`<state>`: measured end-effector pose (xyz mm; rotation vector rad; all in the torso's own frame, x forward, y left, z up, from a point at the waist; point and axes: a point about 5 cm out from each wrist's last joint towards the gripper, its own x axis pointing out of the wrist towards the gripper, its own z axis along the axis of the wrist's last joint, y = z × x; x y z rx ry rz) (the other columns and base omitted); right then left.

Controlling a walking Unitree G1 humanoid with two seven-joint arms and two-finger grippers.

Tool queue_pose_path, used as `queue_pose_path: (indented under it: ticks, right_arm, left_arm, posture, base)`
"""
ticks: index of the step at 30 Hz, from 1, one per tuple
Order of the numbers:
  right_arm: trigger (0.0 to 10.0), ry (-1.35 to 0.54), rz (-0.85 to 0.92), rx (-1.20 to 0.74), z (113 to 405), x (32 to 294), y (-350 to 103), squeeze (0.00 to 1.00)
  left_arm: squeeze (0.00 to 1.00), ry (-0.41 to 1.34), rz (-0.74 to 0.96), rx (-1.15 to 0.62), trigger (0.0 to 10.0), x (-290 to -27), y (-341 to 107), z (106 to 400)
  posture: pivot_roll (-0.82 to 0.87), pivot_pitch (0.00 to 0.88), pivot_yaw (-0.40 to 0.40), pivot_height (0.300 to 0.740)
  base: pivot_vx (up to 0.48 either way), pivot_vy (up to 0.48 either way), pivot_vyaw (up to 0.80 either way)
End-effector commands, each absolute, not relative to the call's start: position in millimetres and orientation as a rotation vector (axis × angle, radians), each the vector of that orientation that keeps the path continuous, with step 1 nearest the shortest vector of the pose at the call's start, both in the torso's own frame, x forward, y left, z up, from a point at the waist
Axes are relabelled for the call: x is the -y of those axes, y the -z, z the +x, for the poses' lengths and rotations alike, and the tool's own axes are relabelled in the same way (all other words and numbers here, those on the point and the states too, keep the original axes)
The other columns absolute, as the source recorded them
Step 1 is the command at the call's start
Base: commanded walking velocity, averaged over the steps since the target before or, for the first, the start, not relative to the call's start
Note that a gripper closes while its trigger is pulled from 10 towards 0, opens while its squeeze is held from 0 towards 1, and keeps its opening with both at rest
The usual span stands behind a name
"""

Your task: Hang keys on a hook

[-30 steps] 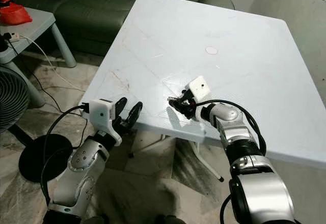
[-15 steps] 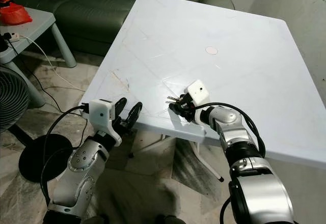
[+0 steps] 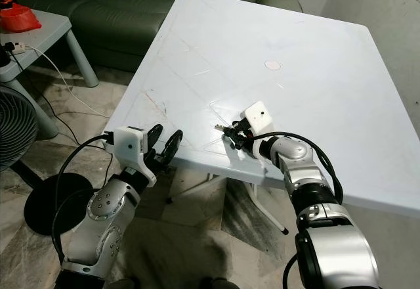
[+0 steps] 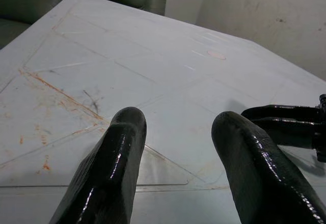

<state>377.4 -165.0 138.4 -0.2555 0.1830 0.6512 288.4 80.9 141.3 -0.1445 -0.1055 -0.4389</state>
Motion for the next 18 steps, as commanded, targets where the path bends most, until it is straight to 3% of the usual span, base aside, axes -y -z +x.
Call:
queue_pose_path:
  ticks: [1, 12, 18]
  right_arm:
    - [0.0, -0.631, -0.244, -0.195, 376.5, 171.1, -135.7, 0.0]
    - [0.0, -0.619, -0.234, -0.187, 376.3, 175.0, -136.3, 0.0]
    - [0.0, -0.595, -0.129, -0.136, 379.1, 174.7, -144.3, 0.0]
  left_arm:
    - [0.0, 0.441, -0.145, 0.103, 10.0, -78.5, -141.5, 288.5]
    - [0.0, 0.441, -0.143, 0.107, 10.0, -78.7, -142.4, 289.9]
    - [0.0, 0.441, -0.142, 0.109, 10.0, -78.4, -142.9, 290.9]
  posture:
    - [0.06, 0.176, -0.095, 0.74]
    - [0.06, 0.169, -0.093, 0.74]
    - [0.06, 0.168, -0.093, 0.74]
  base:
    - [0.0, 0.0, 0.0]
    - [0.0, 0.0, 0.0]
    - [0.0, 0.0, 0.0]
